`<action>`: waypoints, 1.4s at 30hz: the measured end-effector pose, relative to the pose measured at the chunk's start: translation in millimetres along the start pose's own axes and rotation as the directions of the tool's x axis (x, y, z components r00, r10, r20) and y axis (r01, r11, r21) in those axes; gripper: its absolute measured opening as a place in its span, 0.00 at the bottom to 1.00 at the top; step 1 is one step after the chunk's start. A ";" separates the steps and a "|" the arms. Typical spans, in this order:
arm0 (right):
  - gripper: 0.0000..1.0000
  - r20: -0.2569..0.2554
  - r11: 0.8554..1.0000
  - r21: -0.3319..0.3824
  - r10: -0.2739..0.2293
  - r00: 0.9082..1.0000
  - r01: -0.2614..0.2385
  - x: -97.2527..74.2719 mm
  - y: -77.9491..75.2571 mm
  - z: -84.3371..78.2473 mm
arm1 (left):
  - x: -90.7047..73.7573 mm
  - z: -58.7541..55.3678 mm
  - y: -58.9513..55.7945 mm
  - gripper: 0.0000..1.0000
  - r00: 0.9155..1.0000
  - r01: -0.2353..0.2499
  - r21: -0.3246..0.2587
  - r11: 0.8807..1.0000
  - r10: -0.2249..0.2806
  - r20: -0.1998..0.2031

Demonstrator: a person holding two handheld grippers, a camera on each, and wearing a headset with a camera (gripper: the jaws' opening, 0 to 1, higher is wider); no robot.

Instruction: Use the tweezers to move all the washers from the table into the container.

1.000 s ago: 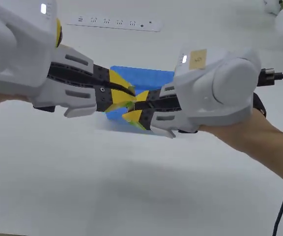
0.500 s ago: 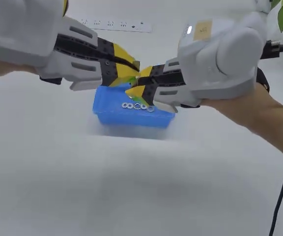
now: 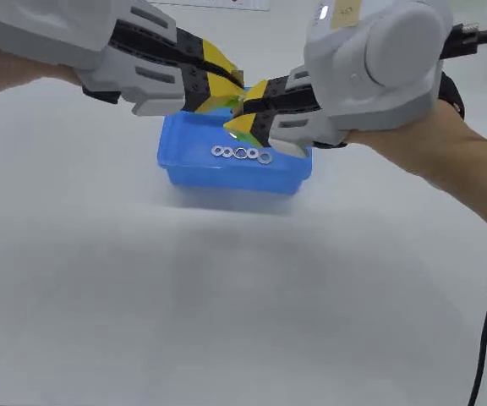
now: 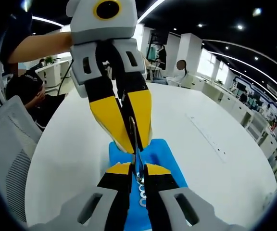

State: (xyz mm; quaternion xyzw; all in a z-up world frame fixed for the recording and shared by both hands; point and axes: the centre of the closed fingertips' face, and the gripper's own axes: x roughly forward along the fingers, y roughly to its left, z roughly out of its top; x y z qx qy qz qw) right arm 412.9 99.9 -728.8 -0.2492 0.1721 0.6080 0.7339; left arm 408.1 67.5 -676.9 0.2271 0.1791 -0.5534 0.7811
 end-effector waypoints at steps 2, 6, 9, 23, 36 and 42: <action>0.10 -0.008 1.000 0.009 0.009 1.000 -0.009 5.6 -1.4 -5.7 | 3.3 -5.1 2.7 0.07 1.000 0.004 -0.020 1.000 -0.004 -0.001; 0.10 -0.014 1.000 0.020 0.023 1.000 -0.022 17.3 -4.9 -16.4 | 10.9 -18.3 9.5 0.07 1.000 0.009 -0.038 0.999 -0.009 -0.018; 0.10 -0.020 0.999 0.032 0.032 0.999 -0.031 24.7 -7.0 -23.4 | 17.4 -27.7 14.3 0.07 0.999 0.010 -0.048 0.999 -0.012 -0.030; 0.11 -0.022 0.997 0.057 0.048 0.999 -0.046 30.3 -8.7 -33.9 | 27.5 -37.3 20.6 0.07 0.999 0.019 -0.075 0.997 -0.021 -0.030; 0.12 -0.016 0.998 0.030 0.063 0.998 -0.062 19.3 -3.5 -26.7 | 19.6 -27.4 7.9 0.07 0.998 0.034 -0.022 0.999 -0.035 -0.042; 0.12 0.018 0.998 0.016 0.066 0.998 -0.066 9.6 -2.4 -17.9 | 8.7 -15.4 4.2 0.07 0.999 0.032 0.013 0.999 -0.031 -0.034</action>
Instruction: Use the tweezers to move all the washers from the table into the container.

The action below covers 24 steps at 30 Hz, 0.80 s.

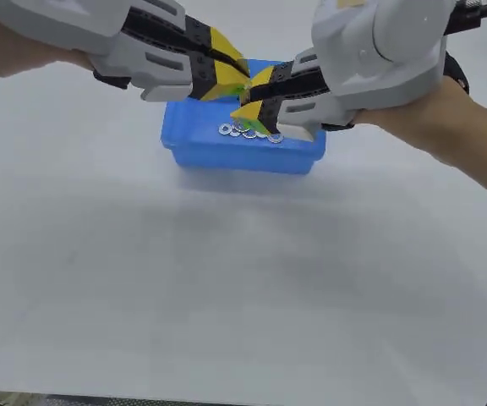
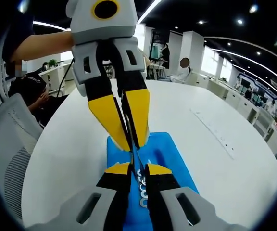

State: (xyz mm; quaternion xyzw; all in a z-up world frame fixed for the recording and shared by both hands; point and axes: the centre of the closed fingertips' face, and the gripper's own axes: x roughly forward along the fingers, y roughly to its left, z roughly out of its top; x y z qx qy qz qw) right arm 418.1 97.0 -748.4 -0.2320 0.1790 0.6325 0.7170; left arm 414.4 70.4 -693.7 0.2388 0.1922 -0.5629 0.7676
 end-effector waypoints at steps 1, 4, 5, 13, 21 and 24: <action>0.12 0.009 1.000 -0.003 0.009 1.000 -0.009 -2.7 2.3 3.4 | -2.4 2.4 -1.7 0.07 1.000 0.000 0.007 1.000 0.000 0.001; 0.12 0.029 1.000 -0.002 0.027 0.999 -0.027 -9.2 7.6 8.9 | -7.6 8.9 -8.8 0.06 1.000 0.012 0.023 1.000 -0.013 0.004; 0.12 0.035 0.999 -0.003 0.034 0.999 -0.034 -11.6 10.2 10.6 | -8.8 10.9 -10.9 0.06 1.000 0.015 0.028 0.999 -0.015 0.005; 0.12 0.068 0.995 -0.023 0.094 0.993 -0.093 -34.4 32.5 18.2 | -21.2 24.9 -33.1 0.06 0.999 0.050 0.051 0.997 -0.051 0.014; 0.08 0.061 0.995 -0.040 0.089 0.994 -0.086 -53.1 45.9 23.2 | -24.8 40.2 -50.3 0.06 0.997 0.067 0.073 0.995 -0.070 0.030; 0.08 0.044 0.995 -0.056 0.084 0.996 -0.081 -56.8 51.8 22.6 | -26.2 40.7 -56.8 0.06 0.997 0.070 0.076 0.995 -0.073 0.029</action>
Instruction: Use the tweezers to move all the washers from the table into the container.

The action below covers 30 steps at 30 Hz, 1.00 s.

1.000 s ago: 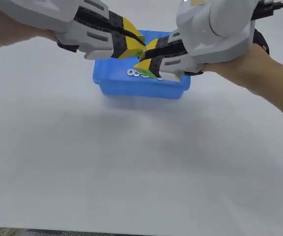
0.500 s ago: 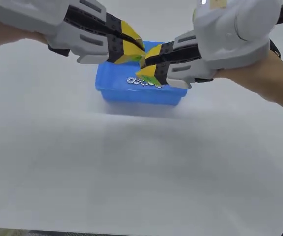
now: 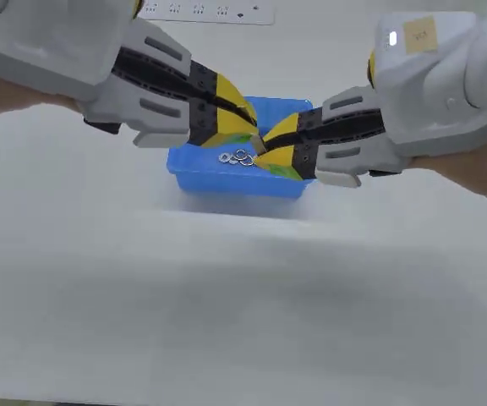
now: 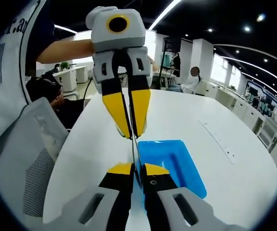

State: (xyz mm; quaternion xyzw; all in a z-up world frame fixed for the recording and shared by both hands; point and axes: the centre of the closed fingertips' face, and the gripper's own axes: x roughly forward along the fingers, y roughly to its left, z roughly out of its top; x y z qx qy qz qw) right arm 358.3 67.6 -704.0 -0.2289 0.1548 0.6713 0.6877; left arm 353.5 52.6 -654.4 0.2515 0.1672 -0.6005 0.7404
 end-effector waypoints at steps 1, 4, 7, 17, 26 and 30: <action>0.08 -0.005 1.000 -0.004 0.000 1.000 0.000 0.3 0.5 -1.4 | -0.6 -0.2 -2.2 0.06 1.000 0.003 -0.003 1.000 -0.003 0.001; 0.07 -0.036 1.000 -0.023 0.005 0.999 -0.006 -0.5 11.7 -1.2 | -2.4 -2.5 -9.9 0.06 1.000 0.003 -0.016 1.000 -0.003 0.000; 0.07 -0.076 0.999 -0.045 0.017 0.997 -0.020 0.4 22.3 -4.4 | -2.7 -8.3 -17.9 0.07 1.000 0.007 -0.041 0.999 -0.007 0.001; 0.07 -0.163 0.996 -0.052 0.062 0.985 -0.071 11.2 44.9 -22.7 | 4.6 -42.3 -40.4 0.07 1.000 0.013 -0.139 0.990 -0.016 -0.023; 0.07 -0.238 0.995 -0.048 0.069 0.969 -0.083 27.0 37.7 -49.0 | 24.2 -78.0 -36.4 0.07 0.999 -0.005 -0.205 0.979 -0.006 -0.054; 0.07 -0.265 0.996 -0.038 0.070 0.962 -0.083 33.8 34.9 -61.9 | 32.0 -87.9 -34.4 0.07 0.998 0.002 -0.224 0.975 -0.015 -0.055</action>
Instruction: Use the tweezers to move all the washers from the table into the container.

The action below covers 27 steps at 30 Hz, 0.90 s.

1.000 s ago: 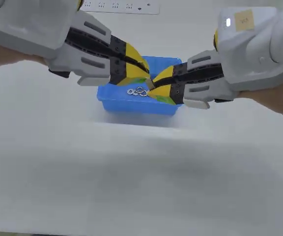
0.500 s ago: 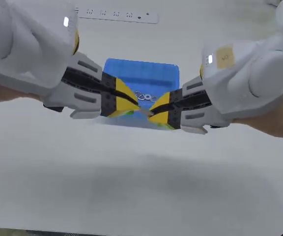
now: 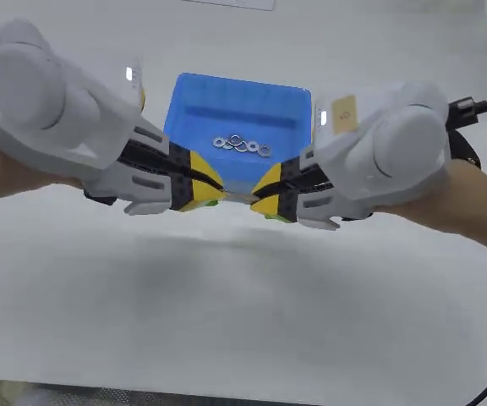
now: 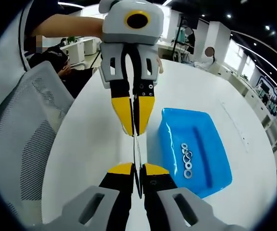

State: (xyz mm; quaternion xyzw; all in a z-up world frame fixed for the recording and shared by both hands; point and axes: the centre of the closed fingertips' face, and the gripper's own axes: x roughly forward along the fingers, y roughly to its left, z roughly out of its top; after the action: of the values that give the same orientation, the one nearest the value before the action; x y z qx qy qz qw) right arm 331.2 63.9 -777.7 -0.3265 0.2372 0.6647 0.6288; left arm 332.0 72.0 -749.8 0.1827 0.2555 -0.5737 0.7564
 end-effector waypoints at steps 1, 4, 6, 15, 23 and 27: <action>0.07 -0.002 1.000 0.001 0.002 1.000 -0.002 1.0 -0.1 -1.3 | 3.5 -3.7 0.7 0.07 1.000 0.007 -0.005 1.000 -0.007 -0.008; 0.08 -0.014 1.000 0.023 0.008 1.000 -0.007 6.2 -1.2 -8.3 | 11.8 -12.9 2.4 0.07 0.999 0.015 -0.008 1.000 -0.015 -0.033; 0.08 -0.026 0.999 0.035 0.015 1.000 -0.014 10.5 -1.2 -14.5 | 16.0 -18.5 3.0 0.07 0.999 0.021 -0.009 1.000 -0.021 -0.049; 0.08 -0.039 0.998 0.065 0.019 0.999 -0.016 18.2 -3.6 -23.4 | 26.0 -36.9 5.4 0.07 0.993 0.041 0.001 0.999 -0.041 -0.115; 0.08 -0.049 0.998 0.060 0.028 0.998 -0.025 20.9 -2.2 -24.7 | 27.8 -44.4 5.4 0.07 0.989 0.043 0.007 0.999 -0.041 -0.140; 0.08 -0.055 0.998 0.054 0.031 0.998 -0.028 22.6 -1.5 -25.7 | 29.4 -48.8 4.8 0.07 0.988 0.043 0.007 0.999 -0.041 -0.149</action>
State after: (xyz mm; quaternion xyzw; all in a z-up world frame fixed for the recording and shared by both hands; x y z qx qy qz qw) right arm 336.3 60.7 -811.4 -0.3246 0.2774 0.6577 0.6206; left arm 334.2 78.3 -806.6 0.2236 0.3120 -0.5757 0.7220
